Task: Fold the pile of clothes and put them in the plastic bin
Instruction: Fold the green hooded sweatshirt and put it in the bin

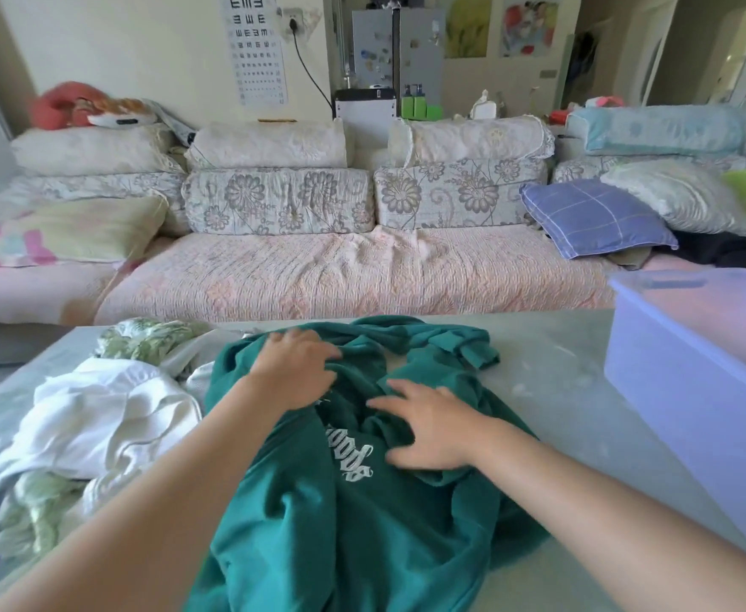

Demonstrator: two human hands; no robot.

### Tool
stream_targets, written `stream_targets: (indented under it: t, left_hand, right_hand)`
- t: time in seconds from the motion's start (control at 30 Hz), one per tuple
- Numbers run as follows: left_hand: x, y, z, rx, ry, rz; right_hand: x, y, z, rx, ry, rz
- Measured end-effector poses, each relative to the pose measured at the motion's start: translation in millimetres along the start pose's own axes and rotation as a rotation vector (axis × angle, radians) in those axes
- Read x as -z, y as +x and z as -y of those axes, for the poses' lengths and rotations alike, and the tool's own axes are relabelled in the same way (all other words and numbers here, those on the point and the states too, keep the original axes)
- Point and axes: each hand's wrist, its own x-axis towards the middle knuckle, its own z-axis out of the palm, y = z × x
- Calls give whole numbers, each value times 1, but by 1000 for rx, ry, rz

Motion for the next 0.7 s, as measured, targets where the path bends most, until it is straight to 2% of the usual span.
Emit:
stream_targets:
  t: [0.07,0.13,0.2,0.33,0.47,0.53,0.57,0.63,0.7]
  left_hand:
    - [-1,-9,-19,-48,-140,191]
    - [-6,-20,-26,-2,-13,393]
    - [-15,-29,-20,37,113,472]
    - [-20,-48,-1,39,219,384]
    - [-31,-66,2,7,174,240]
    - [-35,-76,-6,-33,128,136]
    - [-36,-78,-8,-46,96,63]
    - [-37,-87,-13,-72,13,-122]
    - [-40,-100,-15,-96,-73,-314]
  right_hand:
    - [-14,-5,2,4,-204,30]
    - [-17,-10,-6,28,-379,-9]
    - [-13,-18,-19,69,-493,-48]
    - [-2,-36,-54,3,-733,-130]
    - [6,-68,-56,-341,-822,51]
    - [1,-82,-36,-359,-769,71]
    - [-2,-84,-25,-315,-657,6]
    - [-5,-91,3,-112,-343,-125]
    - [-6,-101,34,49,11,-65]
